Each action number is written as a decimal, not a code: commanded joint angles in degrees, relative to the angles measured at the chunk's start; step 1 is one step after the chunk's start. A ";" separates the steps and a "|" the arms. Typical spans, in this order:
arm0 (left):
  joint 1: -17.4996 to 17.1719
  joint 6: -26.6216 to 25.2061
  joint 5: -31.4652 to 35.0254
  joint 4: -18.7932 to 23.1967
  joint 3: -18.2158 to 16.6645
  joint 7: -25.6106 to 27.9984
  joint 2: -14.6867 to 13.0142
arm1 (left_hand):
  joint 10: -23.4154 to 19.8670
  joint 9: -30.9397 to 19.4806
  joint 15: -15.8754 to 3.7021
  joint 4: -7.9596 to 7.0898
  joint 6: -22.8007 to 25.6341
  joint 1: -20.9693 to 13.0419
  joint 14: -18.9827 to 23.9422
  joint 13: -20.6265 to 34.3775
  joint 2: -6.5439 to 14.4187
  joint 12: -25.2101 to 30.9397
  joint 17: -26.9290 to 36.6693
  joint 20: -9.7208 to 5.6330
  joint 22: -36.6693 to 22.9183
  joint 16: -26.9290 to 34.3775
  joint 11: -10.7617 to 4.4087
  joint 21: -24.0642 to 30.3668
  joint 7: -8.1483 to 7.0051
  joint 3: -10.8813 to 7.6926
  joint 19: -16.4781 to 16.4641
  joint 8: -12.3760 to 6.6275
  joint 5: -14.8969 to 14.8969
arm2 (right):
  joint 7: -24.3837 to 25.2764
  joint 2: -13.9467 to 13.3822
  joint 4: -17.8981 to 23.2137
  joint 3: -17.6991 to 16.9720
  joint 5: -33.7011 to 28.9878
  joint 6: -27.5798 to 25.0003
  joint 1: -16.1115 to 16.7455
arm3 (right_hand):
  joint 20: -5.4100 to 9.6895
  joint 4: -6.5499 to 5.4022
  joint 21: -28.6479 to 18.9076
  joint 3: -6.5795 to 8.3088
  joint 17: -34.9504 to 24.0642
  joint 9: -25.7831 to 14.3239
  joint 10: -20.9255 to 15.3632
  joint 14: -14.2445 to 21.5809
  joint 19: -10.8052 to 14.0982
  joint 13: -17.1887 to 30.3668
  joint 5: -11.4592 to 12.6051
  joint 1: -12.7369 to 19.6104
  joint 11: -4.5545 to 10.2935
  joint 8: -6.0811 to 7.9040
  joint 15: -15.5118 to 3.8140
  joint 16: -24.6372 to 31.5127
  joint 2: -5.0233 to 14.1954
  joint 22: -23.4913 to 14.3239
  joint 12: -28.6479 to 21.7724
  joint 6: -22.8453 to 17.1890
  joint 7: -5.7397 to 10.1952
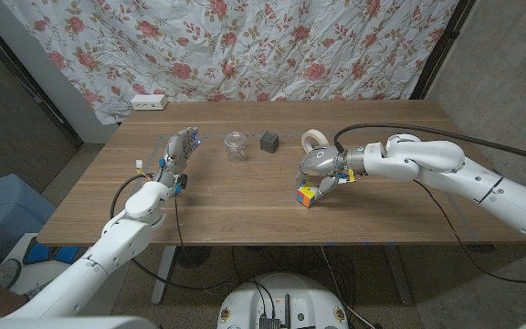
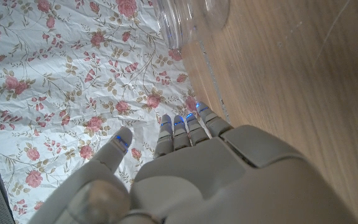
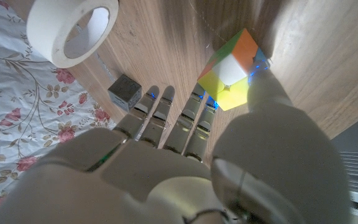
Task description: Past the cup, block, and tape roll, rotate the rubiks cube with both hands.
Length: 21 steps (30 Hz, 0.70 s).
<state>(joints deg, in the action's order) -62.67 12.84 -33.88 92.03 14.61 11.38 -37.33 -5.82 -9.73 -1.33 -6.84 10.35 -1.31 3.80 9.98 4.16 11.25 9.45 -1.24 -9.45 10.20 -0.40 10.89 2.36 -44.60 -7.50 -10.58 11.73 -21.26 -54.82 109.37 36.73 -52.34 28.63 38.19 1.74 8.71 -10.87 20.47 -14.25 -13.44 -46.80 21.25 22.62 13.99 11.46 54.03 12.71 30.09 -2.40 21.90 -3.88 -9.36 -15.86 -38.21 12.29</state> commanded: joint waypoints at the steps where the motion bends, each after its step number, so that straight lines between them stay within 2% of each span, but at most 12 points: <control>1: -0.97 -0.60 0.44 2.03 -0.71 1.01 -0.80 | -0.46 -0.33 0.12 -0.30 0.40 0.39 0.22 0.16 4.97 -0.22 0.26 0.01 -0.30 -0.06 0.07 0.12 -0.03 -0.21 -0.42 0.08 -0.09 | 1.36 -0.38 0.54 -1.58 2.16 -1.08 1.05 | -0.18 0.05 0.00 -0.18 -0.20 -0.20 -0.83 0.76 0.30 0.12 -0.20 0.12 0.04 0.34 -8.47 0.37 0.94 -0.15 0.06 -1.09 0.34; 12: -2.15 -0.81 1.42 4.53 -1.05 2.33 -1.11 | -0.43 -0.33 0.16 -0.26 0.96 0.35 0.19 0.16 4.98 -0.25 0.25 0.05 -0.30 -0.08 0.21 0.10 0.14 -0.29 -0.41 -0.09 -0.09 | 3.00 -1.00 0.97 -3.64 6.17 -2.32 2.80 | -0.01 -0.08 -0.07 -0.34 -0.24 -0.17 -1.38 1.00 0.69 0.04 -0.26 0.04 0.02 0.55 -8.36 0.53 1.32 -0.16 0.22 -1.49 0.35; 21: -2.52 -1.23 3.23 7.14 -1.08 3.69 -1.45 | -0.53 -0.33 0.17 -0.01 1.01 0.18 0.19 0.16 4.97 -0.23 0.17 0.09 -0.30 -0.12 0.06 0.09 0.11 -0.41 -0.42 -0.06 -0.08 | 5.10 -0.45 0.53 -5.15 10.31 -3.64 4.22 | 0.05 -0.28 -0.02 -0.63 -0.23 -0.13 -1.78 1.13 0.76 -0.05 -0.33 -0.38 0.00 0.67 -8.19 0.61 1.49 -0.16 0.42 -1.77 0.34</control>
<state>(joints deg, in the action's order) -64.46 12.26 -32.39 96.08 13.76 13.36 -38.33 -5.82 -9.73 -1.33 -6.84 10.97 -1.31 3.79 9.98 4.16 11.02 9.46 -1.24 -9.45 10.20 -0.40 10.88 2.35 -44.60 -7.50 -10.59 11.73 -18.41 -55.53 110.04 33.39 -46.49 26.52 40.75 1.74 8.55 -10.87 20.14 -14.25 -13.44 -47.92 21.93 22.62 13.80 11.07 53.76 12.60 30.38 -2.45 22.31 -2.89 -9.36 -15.58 -38.61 11.90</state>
